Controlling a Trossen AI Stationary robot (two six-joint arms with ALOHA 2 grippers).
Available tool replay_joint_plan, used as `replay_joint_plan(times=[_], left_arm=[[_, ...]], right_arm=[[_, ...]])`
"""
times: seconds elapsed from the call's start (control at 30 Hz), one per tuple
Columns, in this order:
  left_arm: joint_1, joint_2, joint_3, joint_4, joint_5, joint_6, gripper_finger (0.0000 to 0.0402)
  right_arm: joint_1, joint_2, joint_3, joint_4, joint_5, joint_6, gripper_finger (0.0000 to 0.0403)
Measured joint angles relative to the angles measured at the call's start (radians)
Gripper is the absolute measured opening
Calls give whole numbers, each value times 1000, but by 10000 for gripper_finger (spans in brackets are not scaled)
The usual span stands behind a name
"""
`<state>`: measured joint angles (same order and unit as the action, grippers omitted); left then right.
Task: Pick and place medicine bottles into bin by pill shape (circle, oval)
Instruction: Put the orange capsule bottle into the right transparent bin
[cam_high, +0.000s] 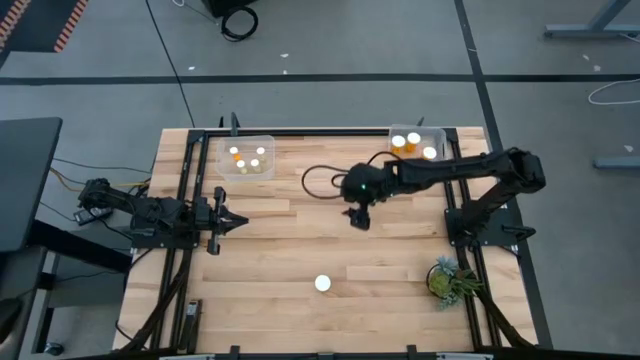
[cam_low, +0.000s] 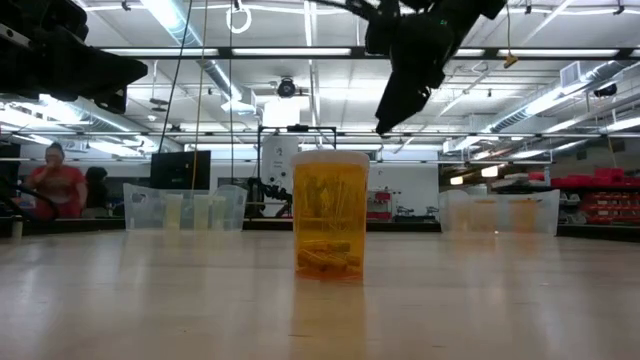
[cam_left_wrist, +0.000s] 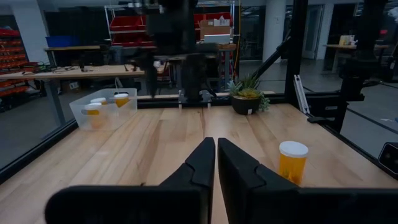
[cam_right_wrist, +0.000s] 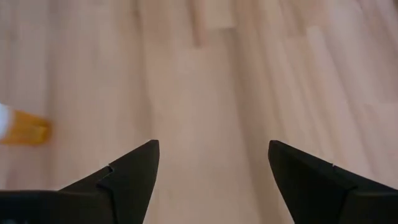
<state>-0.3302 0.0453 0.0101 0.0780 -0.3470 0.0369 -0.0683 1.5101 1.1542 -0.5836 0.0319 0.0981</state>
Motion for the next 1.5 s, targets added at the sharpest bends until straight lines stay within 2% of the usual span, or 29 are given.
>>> replay_joint_plan(times=[0.3,0.7,0.9,1.23,1.5], left_arm=[[0,0,0,0,0,0,36],[0,0,0,0,0,0,23],[0,0,0,3,0,0,32],[0,1,0,5,0,0,28],[0,0,0,1,0,0,31]], right_arm=[[155,0,0,59,88,144,307],[294,17,2,116,200,284,307],[328,129,47,114,182,295,307],[342,352,344,-17,112,226,307],[342,474,468,-24,23,205,307]])
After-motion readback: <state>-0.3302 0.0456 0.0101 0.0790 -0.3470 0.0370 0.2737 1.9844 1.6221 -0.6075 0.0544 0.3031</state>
